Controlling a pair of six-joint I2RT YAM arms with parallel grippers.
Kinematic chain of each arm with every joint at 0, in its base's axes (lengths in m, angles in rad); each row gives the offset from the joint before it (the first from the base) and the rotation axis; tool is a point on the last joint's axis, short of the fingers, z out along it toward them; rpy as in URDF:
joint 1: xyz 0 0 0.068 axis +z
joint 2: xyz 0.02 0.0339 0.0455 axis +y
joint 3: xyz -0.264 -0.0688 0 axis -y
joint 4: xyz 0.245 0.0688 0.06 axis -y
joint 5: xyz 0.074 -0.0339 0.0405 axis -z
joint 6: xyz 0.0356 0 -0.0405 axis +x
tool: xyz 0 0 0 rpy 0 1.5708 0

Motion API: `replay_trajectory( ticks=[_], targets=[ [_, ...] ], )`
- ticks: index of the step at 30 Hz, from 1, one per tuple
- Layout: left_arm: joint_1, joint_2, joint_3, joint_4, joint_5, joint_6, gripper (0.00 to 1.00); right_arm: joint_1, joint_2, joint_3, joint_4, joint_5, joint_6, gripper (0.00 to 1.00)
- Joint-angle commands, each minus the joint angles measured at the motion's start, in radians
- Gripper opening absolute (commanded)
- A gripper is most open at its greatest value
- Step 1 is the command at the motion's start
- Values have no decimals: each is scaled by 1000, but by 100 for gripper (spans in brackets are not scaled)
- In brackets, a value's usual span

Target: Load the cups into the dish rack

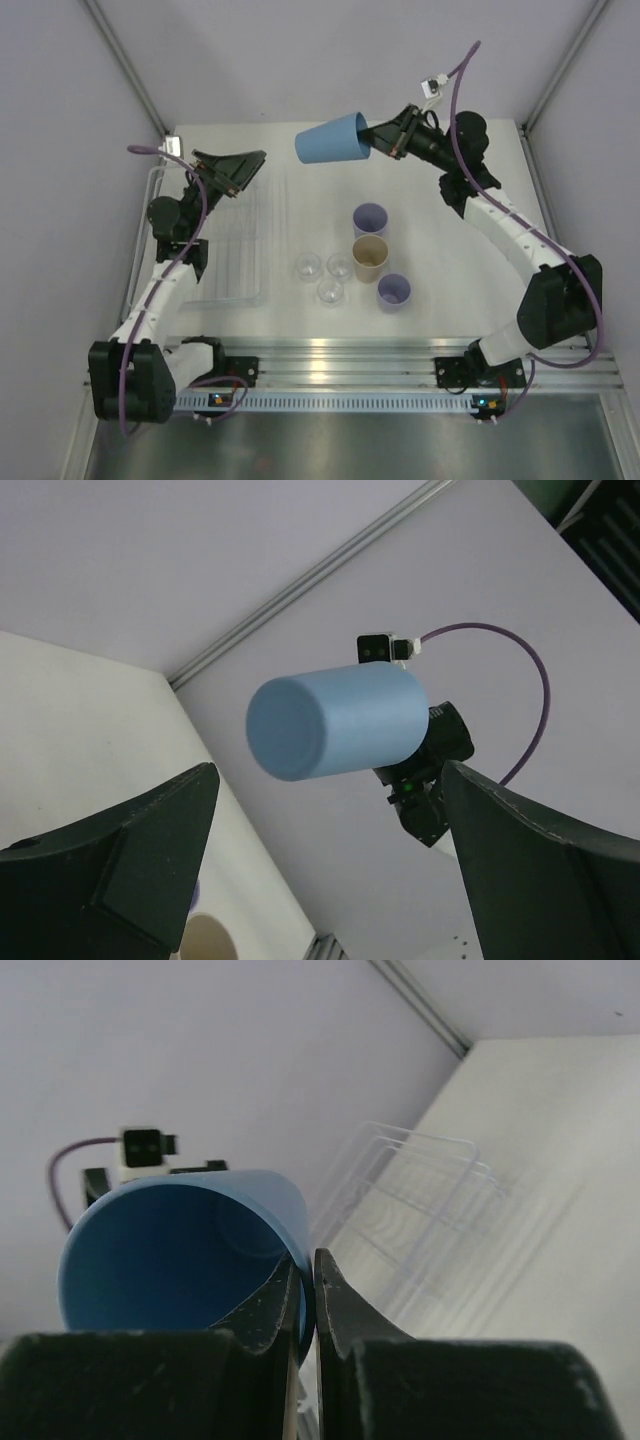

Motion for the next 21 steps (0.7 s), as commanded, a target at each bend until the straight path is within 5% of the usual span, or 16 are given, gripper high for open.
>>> replay_trajectory(
  ticks=[1, 21],
  targets=[
    [0, 29, -25, 274, -23, -166, 99, 18, 5, -2, 384, -95, 213, 0],
    [-81, 123, 30, 279, -101, -130, 99, 111, 165, 71, 485, -116, 300, 0]
  ],
)
